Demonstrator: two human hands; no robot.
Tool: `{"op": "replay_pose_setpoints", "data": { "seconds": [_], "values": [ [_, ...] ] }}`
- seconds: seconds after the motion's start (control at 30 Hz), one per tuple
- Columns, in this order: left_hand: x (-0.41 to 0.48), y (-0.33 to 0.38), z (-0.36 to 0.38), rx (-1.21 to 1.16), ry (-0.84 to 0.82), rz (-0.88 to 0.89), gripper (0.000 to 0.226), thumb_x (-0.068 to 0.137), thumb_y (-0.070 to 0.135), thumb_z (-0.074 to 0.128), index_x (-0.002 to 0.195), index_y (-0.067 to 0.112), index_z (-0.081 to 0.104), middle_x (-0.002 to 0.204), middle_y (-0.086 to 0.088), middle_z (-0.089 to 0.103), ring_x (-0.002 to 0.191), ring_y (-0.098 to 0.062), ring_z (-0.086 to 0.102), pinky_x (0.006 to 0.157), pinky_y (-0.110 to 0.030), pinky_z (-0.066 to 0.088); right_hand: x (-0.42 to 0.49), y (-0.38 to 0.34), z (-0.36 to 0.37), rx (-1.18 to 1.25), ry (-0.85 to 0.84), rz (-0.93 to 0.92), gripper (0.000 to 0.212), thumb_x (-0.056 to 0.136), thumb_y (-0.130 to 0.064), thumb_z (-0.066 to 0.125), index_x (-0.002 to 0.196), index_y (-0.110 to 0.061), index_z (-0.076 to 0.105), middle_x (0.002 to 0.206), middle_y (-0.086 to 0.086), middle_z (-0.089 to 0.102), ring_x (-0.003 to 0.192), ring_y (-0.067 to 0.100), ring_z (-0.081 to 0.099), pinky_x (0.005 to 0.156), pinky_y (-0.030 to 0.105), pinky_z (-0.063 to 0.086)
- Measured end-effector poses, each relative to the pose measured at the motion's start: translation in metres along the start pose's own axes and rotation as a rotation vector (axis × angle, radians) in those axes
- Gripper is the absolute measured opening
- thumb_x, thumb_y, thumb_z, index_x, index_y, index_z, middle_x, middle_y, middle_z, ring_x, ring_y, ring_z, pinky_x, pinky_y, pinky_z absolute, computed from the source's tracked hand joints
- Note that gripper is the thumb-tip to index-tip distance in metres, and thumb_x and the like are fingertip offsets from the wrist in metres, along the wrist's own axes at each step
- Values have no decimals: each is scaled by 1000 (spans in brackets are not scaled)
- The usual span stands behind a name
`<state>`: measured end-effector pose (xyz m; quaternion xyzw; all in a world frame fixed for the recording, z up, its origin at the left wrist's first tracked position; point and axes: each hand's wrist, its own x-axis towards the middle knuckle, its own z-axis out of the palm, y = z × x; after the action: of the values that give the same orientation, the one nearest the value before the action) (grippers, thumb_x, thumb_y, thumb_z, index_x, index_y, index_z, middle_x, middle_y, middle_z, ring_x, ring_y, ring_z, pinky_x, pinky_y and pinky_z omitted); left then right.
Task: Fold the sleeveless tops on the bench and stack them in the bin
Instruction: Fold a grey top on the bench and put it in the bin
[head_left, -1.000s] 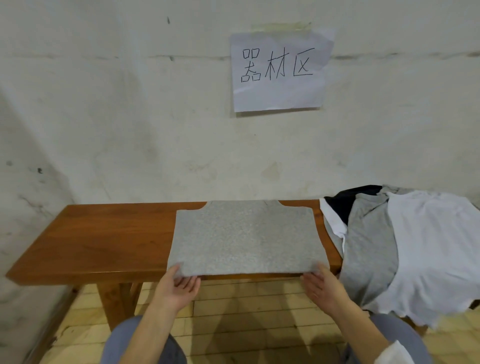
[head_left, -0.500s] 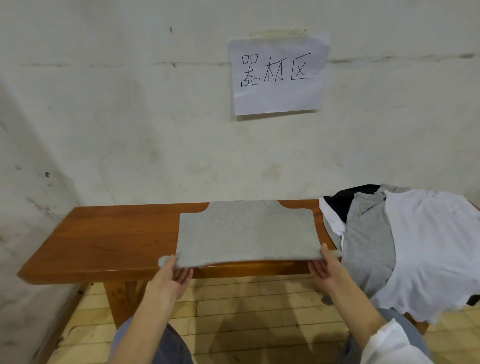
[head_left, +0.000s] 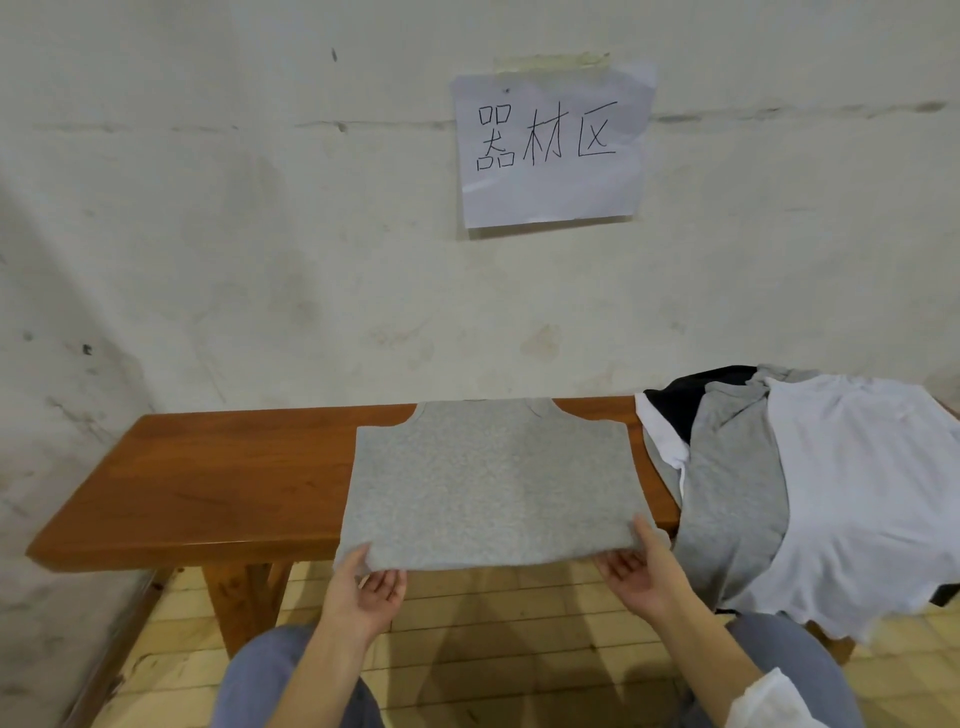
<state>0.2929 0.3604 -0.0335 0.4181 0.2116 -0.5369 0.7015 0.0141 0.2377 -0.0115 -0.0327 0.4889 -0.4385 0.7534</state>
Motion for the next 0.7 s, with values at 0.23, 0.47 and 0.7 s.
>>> {"op": "replay_pose_setpoints", "data": {
  "seconds": [0.23,0.47,0.7],
  "values": [
    [-30,22,29,-146,-226,44,23,67,11,62,90,9,57,90,-7,62,87,-18,58,80,-31,47,-6,-13,27,-25,-58,-225,48,99,-38,43,139,-11,38,102,11,58,91,25,57,87,41,47],
    [-65,50,51,-395,-500,126,31,44,4,77,58,16,52,71,-1,58,74,-12,56,87,-25,45,-32,-35,45,-81,-3,-506,47,101,-37,37,137,-8,42,95,7,63,82,19,63,67,31,52],
    [-88,41,37,-290,-642,185,12,69,20,69,63,21,59,72,6,61,69,-10,65,69,-32,55,-59,-44,41,-78,96,-636,33,98,-35,43,122,-13,49,103,6,60,88,16,61,67,26,51]
  ]
}}
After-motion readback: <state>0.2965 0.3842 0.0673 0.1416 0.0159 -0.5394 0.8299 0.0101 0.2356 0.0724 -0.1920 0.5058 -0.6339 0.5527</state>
